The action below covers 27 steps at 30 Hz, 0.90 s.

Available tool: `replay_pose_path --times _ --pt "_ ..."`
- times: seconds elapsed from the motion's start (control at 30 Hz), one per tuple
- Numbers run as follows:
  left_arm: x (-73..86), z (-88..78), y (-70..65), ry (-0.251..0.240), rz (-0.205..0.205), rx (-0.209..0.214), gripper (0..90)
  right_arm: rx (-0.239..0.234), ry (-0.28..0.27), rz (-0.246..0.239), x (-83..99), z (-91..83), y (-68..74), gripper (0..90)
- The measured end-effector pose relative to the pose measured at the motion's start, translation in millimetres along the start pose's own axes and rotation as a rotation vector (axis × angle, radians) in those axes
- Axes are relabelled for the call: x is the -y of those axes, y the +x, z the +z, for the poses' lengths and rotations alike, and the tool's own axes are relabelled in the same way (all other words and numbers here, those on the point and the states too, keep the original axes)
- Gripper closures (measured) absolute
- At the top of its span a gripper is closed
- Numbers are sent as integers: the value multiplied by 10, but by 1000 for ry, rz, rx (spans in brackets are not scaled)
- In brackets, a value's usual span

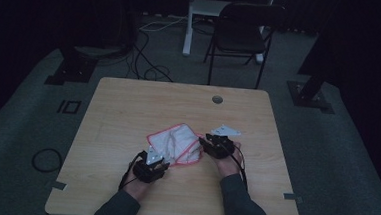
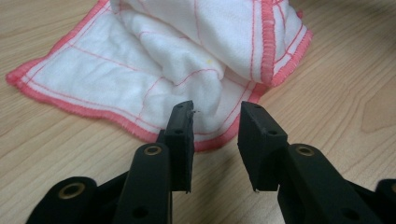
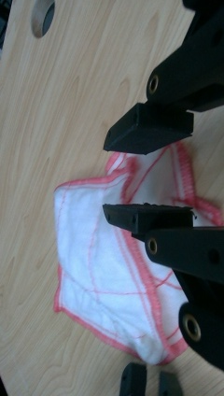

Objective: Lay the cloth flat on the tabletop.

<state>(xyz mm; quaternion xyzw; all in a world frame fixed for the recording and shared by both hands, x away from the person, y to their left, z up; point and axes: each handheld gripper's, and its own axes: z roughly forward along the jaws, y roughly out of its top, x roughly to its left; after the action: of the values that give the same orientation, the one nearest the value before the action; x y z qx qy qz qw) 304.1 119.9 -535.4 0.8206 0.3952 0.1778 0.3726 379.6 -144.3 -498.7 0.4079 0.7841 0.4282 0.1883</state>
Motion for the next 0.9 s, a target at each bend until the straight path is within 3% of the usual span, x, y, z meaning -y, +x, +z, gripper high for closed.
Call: replay_pose_path --times 0.3,0.43,0.47,0.5,0.53,0.77,0.9 --pt "-39 56 -26 -1 8 2 628 -48 -4 13 -88 119 41 564" --pt "-39 113 -46 12 17 5 633 -75 27 17 -100 205 63 655" --pt "-35 141 -40 21 18 4 642 -91 38 21 -106 238 65 752" --pt "-35 141 -40 21 18 4 652 -91 38 21 -106 238 65 752" --pt "-36 145 -33 24 20 0 675 -96 39 20 -117 247 59 858" --pt "-45 137 -4 35 19 -17 783 -48 30 -16 -164 200 49 891" --pt "-42 122 19 44 25 -25 814 -22 19 -5 -191 156 -12 892"
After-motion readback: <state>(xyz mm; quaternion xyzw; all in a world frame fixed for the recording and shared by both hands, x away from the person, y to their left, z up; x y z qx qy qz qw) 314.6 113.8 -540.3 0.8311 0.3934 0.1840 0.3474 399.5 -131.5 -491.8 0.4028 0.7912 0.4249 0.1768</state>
